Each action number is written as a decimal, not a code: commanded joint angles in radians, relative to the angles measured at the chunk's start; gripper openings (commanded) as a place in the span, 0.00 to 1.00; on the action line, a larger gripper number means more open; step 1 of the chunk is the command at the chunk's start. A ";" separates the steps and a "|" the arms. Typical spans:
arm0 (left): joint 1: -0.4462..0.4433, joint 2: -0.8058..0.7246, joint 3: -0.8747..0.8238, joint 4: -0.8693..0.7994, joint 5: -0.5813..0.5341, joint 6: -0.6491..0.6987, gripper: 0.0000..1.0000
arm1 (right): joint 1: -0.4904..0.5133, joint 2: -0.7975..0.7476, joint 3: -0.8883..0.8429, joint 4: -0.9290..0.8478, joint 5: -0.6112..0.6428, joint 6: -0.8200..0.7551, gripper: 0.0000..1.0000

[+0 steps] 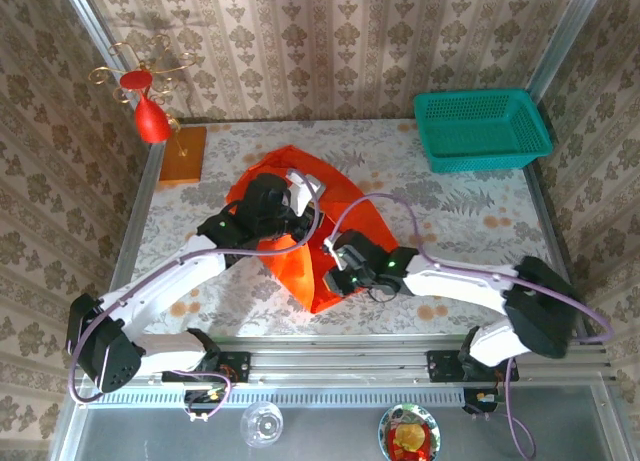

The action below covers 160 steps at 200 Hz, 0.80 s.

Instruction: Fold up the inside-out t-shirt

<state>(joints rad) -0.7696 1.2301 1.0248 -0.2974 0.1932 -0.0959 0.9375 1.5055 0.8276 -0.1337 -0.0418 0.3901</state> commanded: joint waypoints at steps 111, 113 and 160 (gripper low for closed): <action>-0.023 -0.121 0.161 -0.226 0.149 0.023 0.00 | -0.051 0.547 0.404 0.556 0.294 -0.116 0.26; -0.027 -0.121 0.166 -0.230 0.149 0.024 0.00 | -0.055 0.554 0.415 0.550 0.294 -0.113 0.27; -0.080 -0.125 0.269 -0.298 0.142 0.034 0.00 | -0.123 0.711 0.663 0.339 0.265 -0.047 0.57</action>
<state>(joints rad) -0.8246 1.1301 1.2354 -0.5491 0.2924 -0.0738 0.8452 2.1387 1.3884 0.3519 0.2073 0.3119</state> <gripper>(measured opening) 0.055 0.527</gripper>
